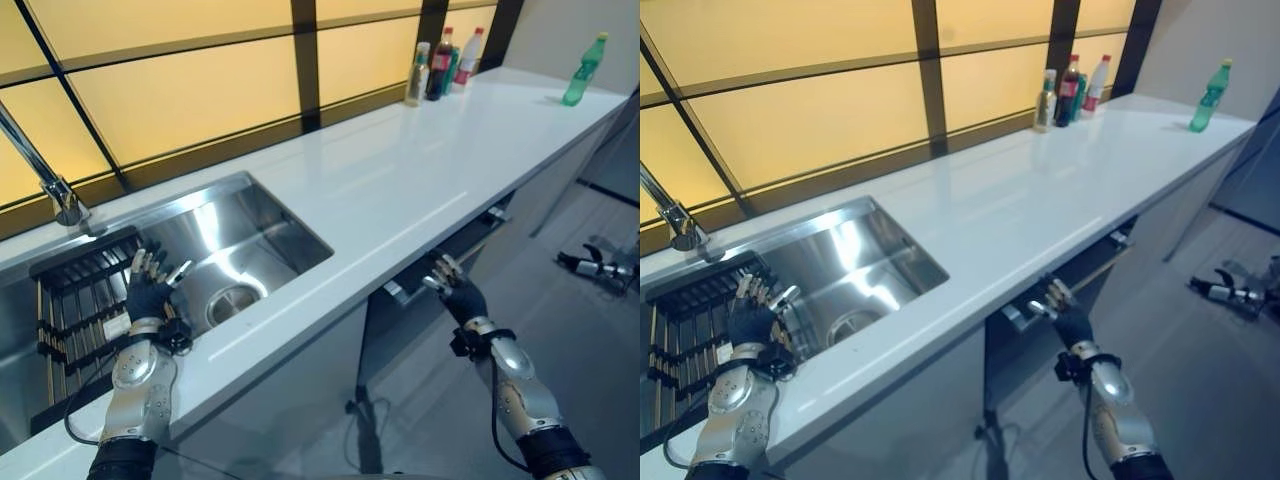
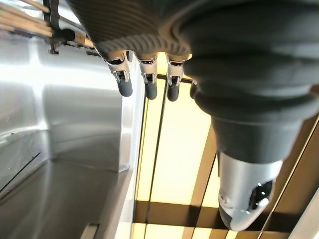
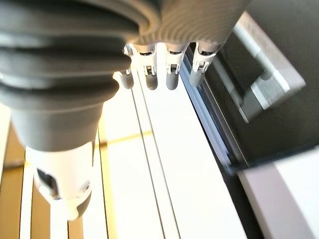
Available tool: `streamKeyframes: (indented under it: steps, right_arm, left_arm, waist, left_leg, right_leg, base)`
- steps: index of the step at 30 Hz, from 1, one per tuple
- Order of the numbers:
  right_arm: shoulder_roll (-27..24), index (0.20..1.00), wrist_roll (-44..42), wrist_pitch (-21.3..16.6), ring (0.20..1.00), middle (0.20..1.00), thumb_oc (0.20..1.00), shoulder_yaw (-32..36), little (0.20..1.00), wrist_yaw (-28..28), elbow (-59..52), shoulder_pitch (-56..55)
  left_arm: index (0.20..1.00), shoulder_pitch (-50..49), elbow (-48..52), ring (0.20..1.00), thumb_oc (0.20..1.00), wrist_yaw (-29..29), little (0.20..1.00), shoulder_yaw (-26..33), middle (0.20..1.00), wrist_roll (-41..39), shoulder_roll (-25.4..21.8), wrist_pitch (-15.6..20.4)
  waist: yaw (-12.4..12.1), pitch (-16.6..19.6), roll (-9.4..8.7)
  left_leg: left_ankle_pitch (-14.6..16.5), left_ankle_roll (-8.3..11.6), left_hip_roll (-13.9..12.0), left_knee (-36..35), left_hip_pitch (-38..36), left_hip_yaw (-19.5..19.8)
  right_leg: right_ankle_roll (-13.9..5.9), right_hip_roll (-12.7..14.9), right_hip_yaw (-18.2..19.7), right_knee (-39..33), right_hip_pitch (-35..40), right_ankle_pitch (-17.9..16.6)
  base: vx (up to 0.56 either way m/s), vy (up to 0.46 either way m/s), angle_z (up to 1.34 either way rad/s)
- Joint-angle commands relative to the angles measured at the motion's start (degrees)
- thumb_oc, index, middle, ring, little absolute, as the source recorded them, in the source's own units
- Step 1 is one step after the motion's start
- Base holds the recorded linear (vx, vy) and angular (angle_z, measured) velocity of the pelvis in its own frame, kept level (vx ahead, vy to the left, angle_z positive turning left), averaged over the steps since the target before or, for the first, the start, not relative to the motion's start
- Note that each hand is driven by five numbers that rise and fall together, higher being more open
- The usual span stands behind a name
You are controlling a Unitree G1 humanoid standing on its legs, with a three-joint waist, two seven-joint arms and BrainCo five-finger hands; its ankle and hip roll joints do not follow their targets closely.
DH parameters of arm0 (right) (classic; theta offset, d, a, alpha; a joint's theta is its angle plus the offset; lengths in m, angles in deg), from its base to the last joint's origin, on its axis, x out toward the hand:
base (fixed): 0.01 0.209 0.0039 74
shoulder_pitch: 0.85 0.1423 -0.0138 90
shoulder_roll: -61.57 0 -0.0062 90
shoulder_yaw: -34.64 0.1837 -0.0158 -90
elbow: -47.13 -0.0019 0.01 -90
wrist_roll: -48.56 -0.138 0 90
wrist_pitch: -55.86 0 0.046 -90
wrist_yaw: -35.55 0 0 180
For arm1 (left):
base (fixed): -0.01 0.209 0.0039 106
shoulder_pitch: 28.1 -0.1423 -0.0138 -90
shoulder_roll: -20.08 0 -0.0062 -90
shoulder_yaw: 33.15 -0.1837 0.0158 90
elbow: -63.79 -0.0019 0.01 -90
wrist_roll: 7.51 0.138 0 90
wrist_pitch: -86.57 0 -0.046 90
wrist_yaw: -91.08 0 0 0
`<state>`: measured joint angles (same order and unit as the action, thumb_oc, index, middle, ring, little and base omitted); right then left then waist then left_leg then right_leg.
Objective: Pick up plates and place into dishwasher.
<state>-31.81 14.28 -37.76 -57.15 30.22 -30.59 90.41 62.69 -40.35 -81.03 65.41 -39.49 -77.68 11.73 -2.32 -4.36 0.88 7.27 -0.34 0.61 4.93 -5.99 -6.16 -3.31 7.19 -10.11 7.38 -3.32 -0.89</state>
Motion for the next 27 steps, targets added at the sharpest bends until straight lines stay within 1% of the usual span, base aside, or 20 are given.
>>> streamKeyframes:
  steps: [1, 3, 4, 5, 6, 7, 8, 10, 11, 13, 16, 17, 18, 19, 20, 21, 24, 27]
  right_arm:
    - [1.39, 1.000, 0.86, 3.52, 1.000, 1.000, 1.000, 2.85, 1.000, 5.30, 1.43, -1.19]
    - [1.67, 1.000, 0.08, 6.53, 1.000, 1.000, 1.000, 5.36, 1.000, 10.29, 4.48, -3.35]
    - [1.58, 1.000, -0.76, 7.41, 1.000, 1.000, 1.000, 6.15, 1.000, 11.98, 5.36, -3.84]
    - [1.64, 1.000, -3.03, 8.05, 1.000, 1.000, 1.000, 7.50, 1.000, 15.84, 6.67, -4.31]
    - [1.54, 1.000, -2.56, 7.08, 1.000, 1.000, 1.000, 8.75, 1.000, 18.20, 7.40, -4.46]
    - [1.24, 1.000, -2.59, 6.39, 1.000, 1.000, 1.000, 9.61, 1.000, 19.30, 7.03, -4.39]
    - [0.97, 1.000, -2.92, 4.95, 1.000, 1.000, 1.000, 10.32, 1.000, 20.15, 6.12, -4.11]
    - [0.81, 1.000, -0.10, 1.51, 1.000, 1.000, 1.000, 10.53, 1.000, 21.69, 2.66, -2.98]
    - [0.69, 1.000, 0.95, 0.67, 1.000, 1.000, 1.000, 10.38, 1.000, 22.06, 1.51, -2.52]
    - [0.29, 1.000, 5.62, -1.80, 1.000, 1.000, 1.000, 9.20, 1.000, 21.36, -2.52, -0.35]
    - [-1.18, 1.000, 9.33, -5.22, 1.000, 1.000, 1.000, 6.63, 1.000, 18.38, -7.19, 2.46]
    - [-1.90, 1.000, 10.14, -7.23, 1.000, 1.000, 1.000, 5.62, 1.000, 17.33, -8.97, 3.45]
    - [-2.56, 1.000, 10.53, -8.42, 1.000, 1.000, 1.000, 5.03, 1.000, 16.98, -10.52, 4.22]
    - [-2.86, 1.000, 10.70, -8.56, 1.000, 1.000, 1.000, 4.84, 1.000, 17.22, -11.44, 4.68]
    - [-3.41, 1.000, 11.61, -10.21, 1.000, 1.000, 1.000, 4.30, 1.000, 17.75, -13.27, 5.70]
    - [-3.71, 1.000, 12.19, -10.98, 1.000, 1.000, 1.000, 3.77, 1.000, 18.05, -14.98, 6.87]
    - [-3.97, 1.000, 13.45, -11.86, 1.000, 1.000, 1.000, 2.38, 1.000, 16.97, -17.90, 9.57]
    - [-4.32, 1.000, 14.00, -10.47, 1.000, 1.000, 1.000, -0.46, 1.000, 13.96, -20.19, 12.11]
  left_arm:
    - [1.000, -3.64, -0.26, 1.000, 1.000, -0.62, 1.000, 3.50, 1.000, 2.05, -1.72, 1.47]
    - [1.000, -4.48, 0.19, 1.000, 1.000, -0.66, 1.000, 4.58, 1.000, 1.77, -1.67, 1.42]
    - [1.000, -4.68, 0.49, 1.000, 1.000, -0.66, 1.000, 4.88, 1.000, 1.68, -1.78, 1.20]
    - [1.000, -4.79, 0.60, 1.000, 1.000, -0.76, 1.000, 5.21, 1.000, 1.43, -1.91, 1.08]
    - [1.000, -4.78, 0.85, 1.000, 1.000, -0.65, 1.000, 5.36, 1.000, 1.27, -2.01, 0.86]
    - [1.000, -4.78, 1.41, 1.000, 1.000, -0.46, 1.000, 5.45, 1.000, 1.19, -2.07, 0.42]
    - [1.000, -4.84, 1.95, 1.000, 1.000, -0.28, 1.000, 5.40, 1.000, 1.00, -2.12, 0.13]
    - [1.000, -4.81, 2.96, 1.000, 1.000, 0.36, 1.000, 4.74, 1.000, 0.41, -1.86, -0.24]
    - [1.000, -4.76, 3.19, 1.000, 1.000, 0.55, 1.000, 4.49, 1.000, 0.44, -1.57, -0.25]
    - [1.000, -4.42, 3.97, 1.000, 1.000, 1.30, 1.000, 3.12, 1.000, 0.57, -0.26, -0.34]
    - [1.000, -3.91, 4.07, 1.000, 1.000, 2.07, 1.000, 1.11, 1.000, 0.84, 1.07, -0.03]
    - [1.000, -3.56, 3.93, 1.000, 1.000, 2.49, 1.000, 0.32, 1.000, 1.05, 1.53, 0.26]
    - [1.000, -3.27, 3.81, 1.000, 1.000, 2.74, 1.000, -0.23, 1.000, 0.85, 1.76, 0.46]
    - [1.000, -3.06, 3.69, 1.000, 1.000, 2.80, 1.000, -0.51, 1.000, 0.79, 1.91, 0.50]
    - [1.000, -2.64, 3.41, 1.000, 1.000, 2.91, 1.000, -1.07, 1.000, 0.62, 2.14, 0.63]
    - [1.000, -2.20, 3.30, 1.000, 1.000, 3.13, 1.000, -1.62, 1.000, 0.60, 2.29, 0.60]
    - [1.000, -1.54, 3.41, 1.000, 1.000, 3.25, 1.000, -2.37, 1.000, 0.10, 2.50, 0.29]
    - [1.000, -1.09, 3.50, 1.000, 1.000, 2.60, 1.000, -2.65, 1.000, -0.45, 2.41, 0.15]
  waist:
    - [1.06, -0.34, -2.30]
    - [1.61, -0.16, -2.38]
    - [1.75, -0.13, -2.40]
    - [1.92, -0.10, -2.45]
    - [2.03, -0.06, -2.48]
    - [2.07, -0.08, -2.47]
    - [2.08, -0.09, -2.44]
    - [1.99, 0.01, -2.27]
    - [1.91, 0.03, -2.19]
    - [1.48, 0.32, -1.97]
    - [0.67, 0.70, -2.04]
    - [0.28, 0.83, -2.14]
    - [0.00, 0.97, -2.21]
    - [-0.13, 1.05, -2.25]
    - [-0.55, 1.28, -2.35]
    - [-0.95, 1.60, -2.45]
    - [-1.96, 2.28, -2.69]
    - [-3.39, 2.54, -3.05]
  left_leg:
    - [2.90, -3.35, 2.99, 0.98, 2.44, -0.34]
    - [2.87, -3.35, 3.01, 0.53, 2.06, -0.47]
    - [2.84, -3.35, 3.01, 0.41, 1.92, -0.50]
    - [2.82, -3.35, 3.05, 0.29, 1.77, -0.43]
    - [2.86, -3.37, 3.12, 0.08, 1.59, -0.21]
    - [2.85, -3.40, 3.15, -0.06, 1.41, -0.10]
    - [2.84, -3.42, 3.18, -0.15, 1.24, 0.02]
    - [2.86, -3.51, 3.30, -0.30, 1.08, 0.21]
    - [2.85, -3.54, 3.34, -0.32, 1.05, 0.30]
    - [2.92, -3.60, 3.52, -0.14, 1.18, 0.63]
    - [2.90, -3.56, 3.58, 0.18, 1.42, 0.94]
    - [2.88, -3.48, 3.50, 0.43, 1.59, 0.92]
    - [2.87, -3.37, 3.42, 0.59, 1.70, 0.96]
    - [2.89, -3.31, 3.36, 0.66, 1.73, 1.00]
    - [2.87, -3.19, 3.22, 0.67, 1.74, 1.03]
    - [2.82, -3.04, 3.04, 0.58, 1.72, 1.15]
    - [2.64, -2.54, 2.58, 0.43, 1.91, 1.61]
    - [2.17, -1.91, 2.13, 0.33, 2.30, 2.49]
  right_leg:
    - [-4.21, 1.34, 3.54, -6.48, -0.10, -3.85]
    - [-4.29, 1.25, 3.98, -6.72, 0.04, -4.00]
    - [-4.31, 1.18, 4.14, -6.78, 0.14, -3.99]
    - [-4.34, 1.11, 4.36, -6.88, 0.26, -4.14]
    - [-4.37, 1.03, 4.57, -6.96, 0.29, -4.44]
    - [-4.40, 0.99, 4.69, -7.02, 0.36, -4.58]
    - [-4.37, 0.93, 4.79, -7.09, 0.43, -4.68]
    - [-4.28, 0.82, 4.91, -7.26, 0.47, -4.77]
    - [-4.23, 0.79, 4.93, -7.33, 0.51, -4.72]
    - [-4.05, 0.83, 4.89, -7.40, 0.56, -4.32]
    - [-3.90, 1.00, 4.45, -7.37, 0.83, -3.72]
    - [-3.85, 1.16, 4.10, -7.33, 1.06, -3.45]
    - [-3.84, 1.30, 3.77, -7.28, 1.27, -3.18]
    - [-3.85, 1.36, 3.51, -7.28, 1.43, -3.02]
    - [-3.84, 1.50, 2.99, -7.32, 1.81, -2.71]
    - [-3.82, 1.63, 2.48, -7.40, 2.24, -2.41]
    - [-3.65, 1.97, 1.11, -7.40, 3.15, -1.59]
    - [-3.40, 2.51, -0.68, -6.79, 3.85, -0.79]
  base:
    - [-0.02, 0.040, -0.09]
    - [-0.03, 0.044, -0.03]
    - [-0.02, 0.043, -0.01]
    - [-0.02, 0.038, -0.04]
    - [-0.02, 0.042, -0.12]
    - [-0.01, 0.043, -0.26]
    - [-0.01, 0.052, -0.28]
    - [-0.01, 0.059, -0.16]
    - [0.00, 0.072, -0.10]
    - [0.00, 0.076, -0.09]
    - [0.01, 0.050, -0.01]
    - [0.02, 0.037, 0.04]
    - [0.02, 0.027, 0.10]
    - [0.03, 0.020, 0.18]
    - [0.04, 0.014, 0.22]
    - [0.05, 0.014, 0.31]
    - [0.04, 0.009, 0.28]
    - [0.02, 0.007, 0.31]
